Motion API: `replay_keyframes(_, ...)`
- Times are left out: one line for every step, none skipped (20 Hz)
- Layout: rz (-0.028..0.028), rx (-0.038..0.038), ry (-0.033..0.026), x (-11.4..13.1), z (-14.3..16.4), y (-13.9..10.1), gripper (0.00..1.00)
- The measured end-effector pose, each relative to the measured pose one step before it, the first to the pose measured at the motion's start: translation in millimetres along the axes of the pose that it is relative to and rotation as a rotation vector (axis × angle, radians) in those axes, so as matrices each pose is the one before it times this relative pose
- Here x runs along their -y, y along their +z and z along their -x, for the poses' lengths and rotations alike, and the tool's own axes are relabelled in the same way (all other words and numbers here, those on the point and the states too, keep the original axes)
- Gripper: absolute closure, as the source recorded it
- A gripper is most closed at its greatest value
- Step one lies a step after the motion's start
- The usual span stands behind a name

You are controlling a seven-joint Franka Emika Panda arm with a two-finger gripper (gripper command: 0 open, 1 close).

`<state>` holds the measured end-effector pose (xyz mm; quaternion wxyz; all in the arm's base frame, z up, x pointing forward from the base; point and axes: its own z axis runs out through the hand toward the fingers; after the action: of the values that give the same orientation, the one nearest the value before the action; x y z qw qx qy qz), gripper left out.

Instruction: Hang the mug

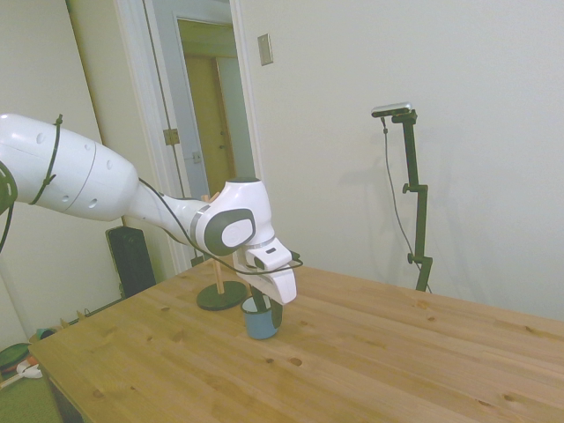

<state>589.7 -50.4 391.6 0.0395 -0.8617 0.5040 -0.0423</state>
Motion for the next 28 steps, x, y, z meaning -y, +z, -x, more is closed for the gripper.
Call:
replay_keyframes(-0.00034, -0.00037, 0.00020, -0.04, -0.15, -0.07, 1.00)
replay_keyframes(-0.00017, -0.00038, 0.00014, -0.06, -0.16, -0.03, 1.00)
replay_keyframes(-0.00001, -0.00019, -0.00013, 0.01, -0.01, 0.00, 1.00)
replay_keyframes(0.00001, -0.00010, -0.00007, 0.00, -0.01, -0.01, 1.00)
replay_keyframes(0.00000, -0.00004, -0.00001, 0.00, 0.00, 0.00, 1.00)
replay_keyframes(0.00002, -0.00003, -0.00004, 0.00, 0.00, 0.01, 1.00)
replay_keyframes(-0.00002, -0.00005, -0.00005, 0.01, 0.00, -0.01, 1.00)
replay_keyframes(0.00005, -0.00008, -0.00006, 0.00, 0.00, 0.00, 1.00)
replay_keyframes(0.00000, -0.00005, -0.00005, 0.01, 0.00, -0.01, 1.00)
replay_keyframes(0.00000, -0.00003, -0.00001, 0.00, -0.01, -0.01, 1.00)
replay_keyframes(0.00008, 0.00002, 0.00000, -0.02, 0.00, 0.03, 1.00)
replay_keyframes(0.00035, -0.00039, -0.00041, -0.02, -0.02, 0.04, 1.00)
replay_keyframes(0.00058, -0.00022, -0.00045, -0.01, 0.00, 0.19, 1.00)
replay_keyframes(0.00073, -0.00027, -0.00045, -0.04, -0.04, 0.25, 1.00)
replay_keyframes(0.00095, -0.00073, -0.00106, -0.03, -0.04, 0.20, 1.00)
replay_keyframes(0.00091, -0.00112, -0.00250, -0.03, -0.05, 0.04, 1.00)
replay_keyframes(0.00045, -0.00223, -0.00405, -0.04, -0.06, -0.58, 1.00)
replay_keyframes(-0.00114, -0.00464, -0.00818, -0.08, -0.09, -2.33, 1.00)
replay_keyframes(-0.00275, -0.00953, -0.01243, -0.33, -0.26, -5.24, 1.00)
replay_keyframes(-0.00444, -0.01378, -0.01752, -0.95, -0.01, -10.05, 1.00)
replay_keyframes(-0.00282, -0.01264, -0.02206, -2.05, 0.50, -14.40, 1.00)
replay_keyframes(0.00265, -0.00924, -0.02100, -2.92, 1.56, -14.92, 1.00)
replay_keyframes(0.00843, -0.01199, -0.02272, -3.74, 2.32, -16.16, 1.00)
replay_keyframes(0.00477, -0.01055, -0.02096, -3.37, 2.99, -15.43, 1.00)
replay_keyframes(0.00621, -0.01139, -0.02235, -3.20, 3.82, -14.18, 1.00)
replay_keyframes(0.00444, -0.01076, -0.01963, -2.58, 4.43, -13.50, 1.00)
replay_keyframes(0.00050, -0.00778, -0.02140, -1.78, 4.70, -12.43, 1.00)
replay_keyframes(0.00108, -0.01061, -0.02204, -1.33, 4.55, -12.33, 1.00)
